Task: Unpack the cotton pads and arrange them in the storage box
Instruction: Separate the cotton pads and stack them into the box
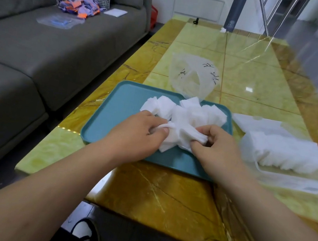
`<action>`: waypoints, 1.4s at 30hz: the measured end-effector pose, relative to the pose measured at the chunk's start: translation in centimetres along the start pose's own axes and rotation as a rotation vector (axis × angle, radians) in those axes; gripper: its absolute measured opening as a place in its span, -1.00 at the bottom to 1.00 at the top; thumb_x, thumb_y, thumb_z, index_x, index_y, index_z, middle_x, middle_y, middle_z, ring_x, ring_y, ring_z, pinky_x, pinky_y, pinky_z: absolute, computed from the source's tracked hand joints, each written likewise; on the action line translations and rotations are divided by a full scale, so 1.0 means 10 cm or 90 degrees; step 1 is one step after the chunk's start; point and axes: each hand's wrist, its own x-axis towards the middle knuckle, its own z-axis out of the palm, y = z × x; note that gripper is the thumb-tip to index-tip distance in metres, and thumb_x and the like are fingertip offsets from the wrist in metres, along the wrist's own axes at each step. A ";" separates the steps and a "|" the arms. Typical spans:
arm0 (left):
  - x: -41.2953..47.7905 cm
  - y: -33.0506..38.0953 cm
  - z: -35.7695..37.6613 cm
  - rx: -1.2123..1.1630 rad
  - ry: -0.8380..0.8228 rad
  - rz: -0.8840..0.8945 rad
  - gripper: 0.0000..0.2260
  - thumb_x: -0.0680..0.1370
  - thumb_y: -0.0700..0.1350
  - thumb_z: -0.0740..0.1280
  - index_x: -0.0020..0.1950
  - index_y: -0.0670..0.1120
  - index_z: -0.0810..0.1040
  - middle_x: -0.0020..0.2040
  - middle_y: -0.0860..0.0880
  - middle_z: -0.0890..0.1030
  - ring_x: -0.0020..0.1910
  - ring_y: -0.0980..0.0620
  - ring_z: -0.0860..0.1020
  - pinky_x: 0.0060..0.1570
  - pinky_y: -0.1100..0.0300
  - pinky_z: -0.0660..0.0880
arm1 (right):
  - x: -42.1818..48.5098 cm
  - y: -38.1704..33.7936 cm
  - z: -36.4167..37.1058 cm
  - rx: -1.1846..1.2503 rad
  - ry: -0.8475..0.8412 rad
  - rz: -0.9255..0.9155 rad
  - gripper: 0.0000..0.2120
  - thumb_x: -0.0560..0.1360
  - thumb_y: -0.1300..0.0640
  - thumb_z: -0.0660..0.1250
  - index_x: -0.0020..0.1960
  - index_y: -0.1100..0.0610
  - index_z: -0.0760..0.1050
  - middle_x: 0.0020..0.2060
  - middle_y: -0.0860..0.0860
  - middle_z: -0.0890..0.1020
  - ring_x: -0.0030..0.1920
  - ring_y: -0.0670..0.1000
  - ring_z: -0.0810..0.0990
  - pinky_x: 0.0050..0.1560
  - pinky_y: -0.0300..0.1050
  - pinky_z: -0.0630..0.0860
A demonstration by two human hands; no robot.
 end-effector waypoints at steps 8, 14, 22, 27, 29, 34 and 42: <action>-0.01 0.08 -0.15 0.070 0.276 0.072 -0.84 0.67 0.00 0.23 0.04 0.00 0.57 -0.04 0.08 0.51 -0.03 -0.02 0.48 -0.09 0.09 0.38 | -0.07 -0.13 -0.09 0.054 0.050 0.004 -0.78 0.50 0.18 0.40 0.07 -0.10 0.58 -0.10 -0.14 0.65 -0.17 -0.24 0.59 -0.17 -0.37 0.45; -0.15 0.45 -0.07 -0.230 0.102 0.106 -0.74 0.60 -0.25 0.30 0.02 0.11 0.64 -0.15 0.20 0.62 -0.24 0.25 0.52 -0.26 0.45 0.38 | -0.09 -0.17 -0.26 0.159 0.075 0.009 -0.69 0.48 0.21 0.47 0.19 -0.04 0.64 -0.07 -0.15 0.70 -0.18 -0.26 0.63 -0.19 -0.42 0.50; -0.02 0.50 0.11 -0.327 0.059 0.069 -0.84 0.50 -0.21 0.53 0.02 0.00 0.67 -0.11 0.00 0.74 -0.12 -0.11 0.67 -0.08 0.06 0.63 | -0.08 -0.09 -0.40 0.271 -0.115 0.019 -0.72 0.43 0.31 0.55 0.10 0.07 0.72 -0.07 -0.01 0.79 0.06 0.02 0.75 0.12 -0.04 0.66; 0.01 0.50 0.15 -0.316 0.064 0.045 -0.89 0.48 -0.16 0.56 -0.07 -0.03 0.66 -0.15 -0.11 0.72 -0.13 -0.24 0.64 -0.13 -0.11 0.61 | -0.10 -0.04 -0.45 0.321 -0.124 0.038 -0.74 0.50 0.31 0.50 0.16 0.11 0.70 -0.07 0.03 0.79 0.03 0.02 0.76 0.14 -0.07 0.67; 0.02 0.50 0.15 -0.315 0.053 0.053 -0.90 0.48 -0.18 0.56 -0.08 -0.04 0.67 -0.15 -0.10 0.71 -0.19 -0.18 0.63 -0.17 -0.04 0.59 | -0.10 -0.01 -0.45 0.323 -0.124 0.041 -0.74 0.51 0.34 0.47 0.17 0.12 0.69 -0.07 0.04 0.79 0.01 0.03 0.76 0.10 -0.10 0.66; 0.02 0.49 0.15 -0.283 0.025 0.059 -0.90 0.48 -0.20 0.56 -0.10 -0.05 0.69 -0.20 -0.03 0.70 -0.36 0.22 0.49 -0.30 0.42 0.41 | -0.10 0.01 -0.48 0.311 -0.127 0.032 -0.74 0.52 0.35 0.46 0.17 0.13 0.69 -0.08 0.03 0.79 -0.02 -0.01 0.76 0.00 -0.20 0.63; 0.01 0.48 0.24 -0.210 0.095 0.049 -0.77 0.44 -0.09 0.59 -0.01 0.01 0.60 -0.27 0.06 0.60 -0.39 0.22 0.46 -0.32 0.41 0.41 | -0.16 0.03 -0.53 0.286 -0.196 0.005 -0.59 0.44 0.33 0.53 0.25 0.07 0.63 0.03 0.00 0.77 0.09 -0.03 0.73 0.15 -0.12 0.62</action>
